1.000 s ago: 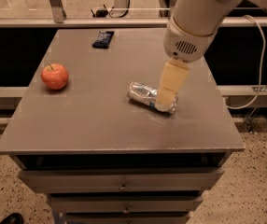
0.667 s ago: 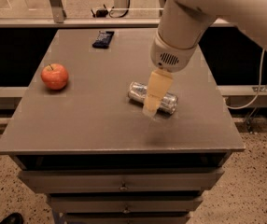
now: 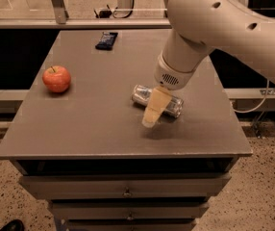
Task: Place redbull can upright
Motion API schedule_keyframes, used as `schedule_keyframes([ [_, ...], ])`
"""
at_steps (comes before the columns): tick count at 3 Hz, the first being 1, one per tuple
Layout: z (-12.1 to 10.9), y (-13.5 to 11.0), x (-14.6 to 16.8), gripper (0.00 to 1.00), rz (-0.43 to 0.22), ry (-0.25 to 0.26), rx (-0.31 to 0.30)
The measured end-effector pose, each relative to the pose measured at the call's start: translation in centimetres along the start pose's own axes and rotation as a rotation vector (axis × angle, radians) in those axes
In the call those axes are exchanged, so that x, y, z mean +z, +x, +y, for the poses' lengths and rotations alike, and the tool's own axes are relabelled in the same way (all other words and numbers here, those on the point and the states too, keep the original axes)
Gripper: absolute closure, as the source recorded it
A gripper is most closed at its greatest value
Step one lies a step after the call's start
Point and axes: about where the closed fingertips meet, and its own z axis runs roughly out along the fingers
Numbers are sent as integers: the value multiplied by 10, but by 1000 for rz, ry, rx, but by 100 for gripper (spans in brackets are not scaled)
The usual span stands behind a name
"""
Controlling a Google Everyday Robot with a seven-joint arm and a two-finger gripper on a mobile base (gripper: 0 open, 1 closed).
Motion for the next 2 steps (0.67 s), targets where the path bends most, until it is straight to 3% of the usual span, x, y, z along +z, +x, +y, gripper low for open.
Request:
schedule_keyframes([
  [1, -9, -2, 14, 0, -8, 1, 21],
  [2, -16, -9, 24, 15, 15, -5, 34],
])
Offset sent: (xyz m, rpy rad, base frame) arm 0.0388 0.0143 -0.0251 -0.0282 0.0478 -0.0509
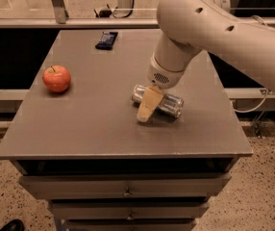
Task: Place redbull can upright
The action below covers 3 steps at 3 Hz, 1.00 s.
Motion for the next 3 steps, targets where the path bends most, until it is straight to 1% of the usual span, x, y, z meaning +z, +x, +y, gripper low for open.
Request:
schedule_keyframes([
  [1, -7, -14, 6, 46, 47, -9, 8],
  [2, -13, -22, 5, 78, 76, -9, 12],
  [3, -26, -42, -36, 100, -3, 20, -9],
])
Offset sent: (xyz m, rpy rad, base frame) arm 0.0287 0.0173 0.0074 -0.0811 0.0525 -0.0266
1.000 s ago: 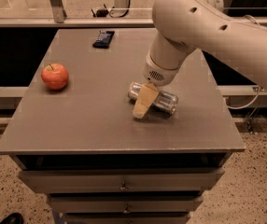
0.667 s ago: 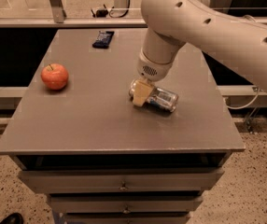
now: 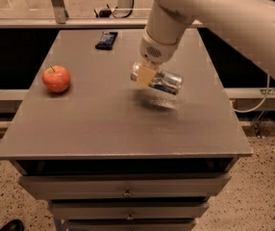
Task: Place redbull can upright
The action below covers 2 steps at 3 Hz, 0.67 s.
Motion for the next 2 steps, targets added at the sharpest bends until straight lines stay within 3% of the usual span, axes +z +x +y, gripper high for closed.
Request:
schedule_keyframes([
  [1, -7, -16, -49, 100, -205, 9, -64],
  [2, -5, -17, -74, 100, -409, -5, -122],
])
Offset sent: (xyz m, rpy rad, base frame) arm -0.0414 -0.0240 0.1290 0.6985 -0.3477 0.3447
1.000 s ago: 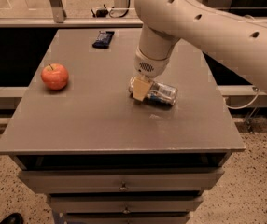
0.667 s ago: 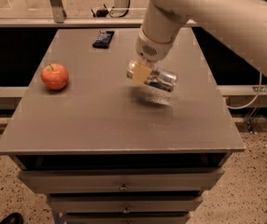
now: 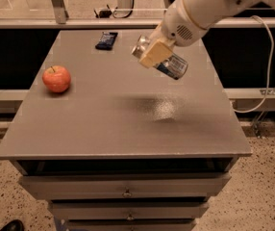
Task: Place redbull can upright
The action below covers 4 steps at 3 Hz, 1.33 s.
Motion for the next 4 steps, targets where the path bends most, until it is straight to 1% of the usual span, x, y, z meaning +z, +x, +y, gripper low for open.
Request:
schedule_keyframes([
  [1, 4, 1, -13, 100, -230, -22, -24],
  [2, 12, 2, -28, 100, -461, -55, -48],
  [3, 15, 6, -39, 100, -710, -89, -49],
  [4, 15, 18, -38, 100, -816, -109, -9],
])
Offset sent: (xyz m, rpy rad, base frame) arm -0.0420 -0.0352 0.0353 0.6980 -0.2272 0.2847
